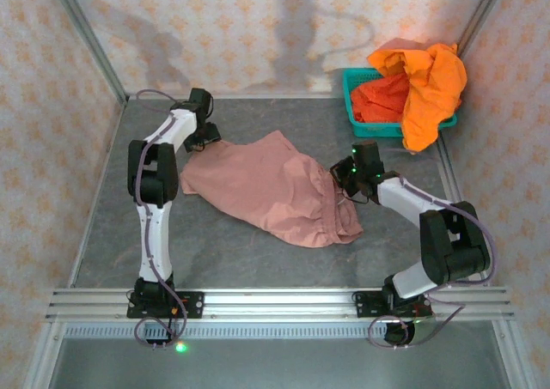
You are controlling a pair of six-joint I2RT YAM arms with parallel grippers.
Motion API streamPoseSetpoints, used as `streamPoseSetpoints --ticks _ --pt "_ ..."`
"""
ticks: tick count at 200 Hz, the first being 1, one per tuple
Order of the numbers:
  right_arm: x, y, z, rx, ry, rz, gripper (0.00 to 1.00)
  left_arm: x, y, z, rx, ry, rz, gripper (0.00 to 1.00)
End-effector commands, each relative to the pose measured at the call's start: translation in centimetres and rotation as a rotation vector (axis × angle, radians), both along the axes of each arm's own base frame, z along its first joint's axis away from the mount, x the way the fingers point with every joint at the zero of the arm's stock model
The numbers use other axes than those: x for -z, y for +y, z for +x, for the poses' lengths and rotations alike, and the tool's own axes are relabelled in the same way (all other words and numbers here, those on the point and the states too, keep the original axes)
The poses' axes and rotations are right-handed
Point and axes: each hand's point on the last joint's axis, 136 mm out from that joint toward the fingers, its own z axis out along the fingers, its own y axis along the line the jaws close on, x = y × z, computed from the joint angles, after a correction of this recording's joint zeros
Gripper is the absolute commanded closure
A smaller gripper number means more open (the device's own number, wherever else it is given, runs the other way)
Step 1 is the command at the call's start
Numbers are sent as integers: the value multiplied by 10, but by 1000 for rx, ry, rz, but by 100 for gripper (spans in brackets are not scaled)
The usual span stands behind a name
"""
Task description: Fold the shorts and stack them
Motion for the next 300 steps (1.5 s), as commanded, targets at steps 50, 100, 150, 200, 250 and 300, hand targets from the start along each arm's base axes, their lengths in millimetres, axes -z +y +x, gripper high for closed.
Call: streamPoseSetpoints --ticks 50,100,150,200,250,300 --pt "-9 7 8 -56 -25 -16 100 10 -22 5 31 48 -127 73" --pt "-37 16 39 -179 -86 -112 100 -34 -25 27 22 -80 -156 100" --pt "-124 40 128 -291 -285 -147 100 -195 11 76 -51 -457 -160 100" --pt "-292 66 183 -361 -678 -65 100 -371 59 56 -137 -871 -152 100" --pt "-349 51 156 -464 -883 -155 100 -479 47 -39 37 -1054 -63 100" --pt "-227 30 99 -549 -827 -334 100 -346 45 -125 -64 -1019 -67 100"
